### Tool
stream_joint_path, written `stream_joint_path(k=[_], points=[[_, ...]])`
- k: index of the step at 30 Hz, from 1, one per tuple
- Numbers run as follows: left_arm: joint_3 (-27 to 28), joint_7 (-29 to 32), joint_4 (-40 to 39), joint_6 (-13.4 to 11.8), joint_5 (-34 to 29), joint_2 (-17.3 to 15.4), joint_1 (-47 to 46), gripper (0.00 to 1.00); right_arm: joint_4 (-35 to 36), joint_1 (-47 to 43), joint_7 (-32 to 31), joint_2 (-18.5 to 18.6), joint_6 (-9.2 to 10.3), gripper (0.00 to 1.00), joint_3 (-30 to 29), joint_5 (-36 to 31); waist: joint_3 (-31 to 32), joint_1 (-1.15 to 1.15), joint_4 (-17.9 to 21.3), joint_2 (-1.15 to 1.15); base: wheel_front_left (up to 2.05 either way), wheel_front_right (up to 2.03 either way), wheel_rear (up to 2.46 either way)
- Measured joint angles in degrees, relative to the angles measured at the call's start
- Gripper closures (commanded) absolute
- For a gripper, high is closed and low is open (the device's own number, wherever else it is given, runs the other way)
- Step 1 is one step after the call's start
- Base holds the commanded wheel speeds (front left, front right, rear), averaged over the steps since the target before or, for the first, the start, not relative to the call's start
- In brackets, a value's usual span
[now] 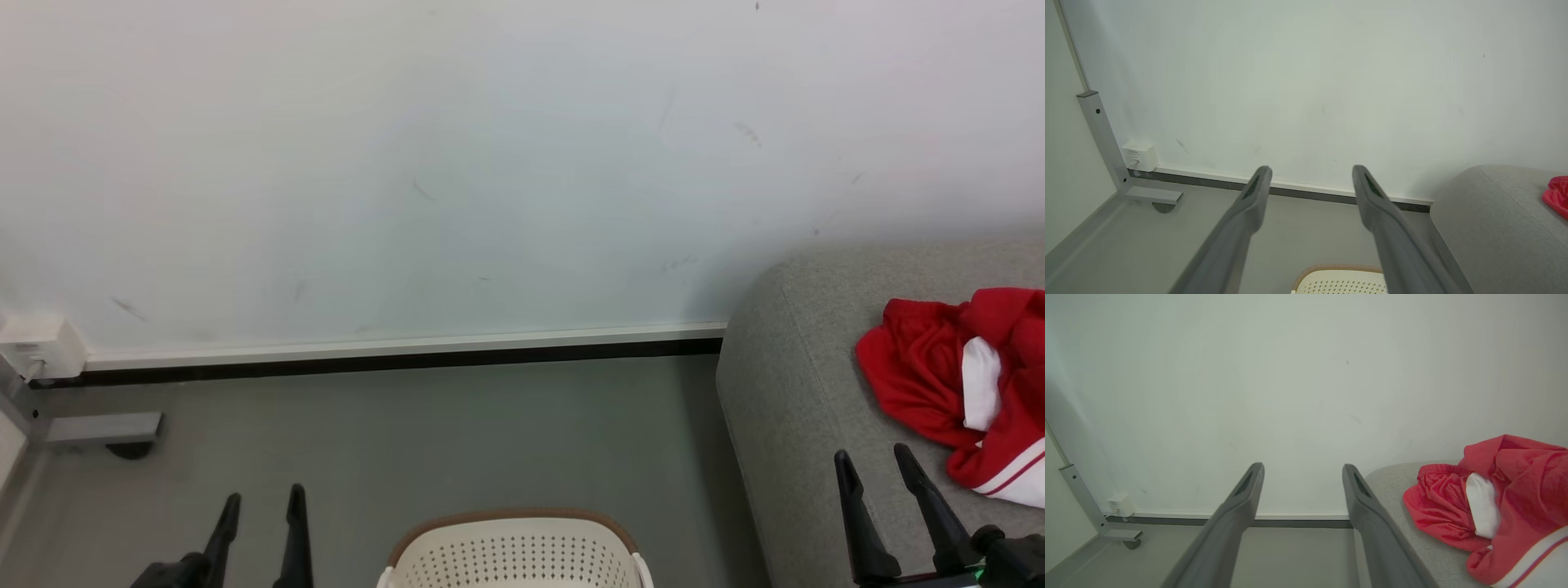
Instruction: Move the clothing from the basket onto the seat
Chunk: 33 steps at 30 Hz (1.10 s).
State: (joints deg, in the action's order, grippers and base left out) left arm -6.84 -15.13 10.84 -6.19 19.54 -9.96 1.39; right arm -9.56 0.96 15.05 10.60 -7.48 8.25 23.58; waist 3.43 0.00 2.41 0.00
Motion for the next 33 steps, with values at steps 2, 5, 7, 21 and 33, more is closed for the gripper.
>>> stream_joint_path(k=[2, 5, 7, 21, 33], points=[[1.63, 0.0, 0.58, 1.38, -1.49, 1.24, 0.17, 0.0, -0.35, -0.12, 0.0, -0.29, 0.0, 0.0, 0.3, -0.31, 0.07, 0.0, -0.04, 0.0, 0.0, 0.0, 0.0], [3.77, 0.0, 1.35, 3.11, -3.34, 2.83, 0.22, 0.0, -0.97, -0.28, 0.0, -0.89, 0.0, 0.0, 0.52, -0.42, 0.1, 0.0, -0.01, 0.0, 0.0, 0.0, 0.0], [5.01, 0.0, 1.68, 4.08, -4.56, 3.7, 0.23, 0.0, -1.21, -0.29, 0.0, -1.05, 0.0, 0.0, 0.57, -0.42, 0.09, 0.0, 0.09, 0.0, 0.0, 0.0, 0.0], [10.0, 0.0, 3.22, 8.27, -8.92, 6.41, -0.08, 0.0, -2.67, 0.5, 0.0, -1.09, 0.0, 0.0, 1.7, 0.2, -0.16, 0.0, 0.51, 0.0, 0.0, 0.0, 0.0], [11.49, 0.0, 3.83, 9.27, -9.49, 7.08, -0.29, 0.0, -3.04, 1.13, 0.0, -1.24, 0.0, 0.0, 2.1, 0.74, -0.06, 0.0, 0.73, 0.0, 0.0, 0.0, 0.0]])
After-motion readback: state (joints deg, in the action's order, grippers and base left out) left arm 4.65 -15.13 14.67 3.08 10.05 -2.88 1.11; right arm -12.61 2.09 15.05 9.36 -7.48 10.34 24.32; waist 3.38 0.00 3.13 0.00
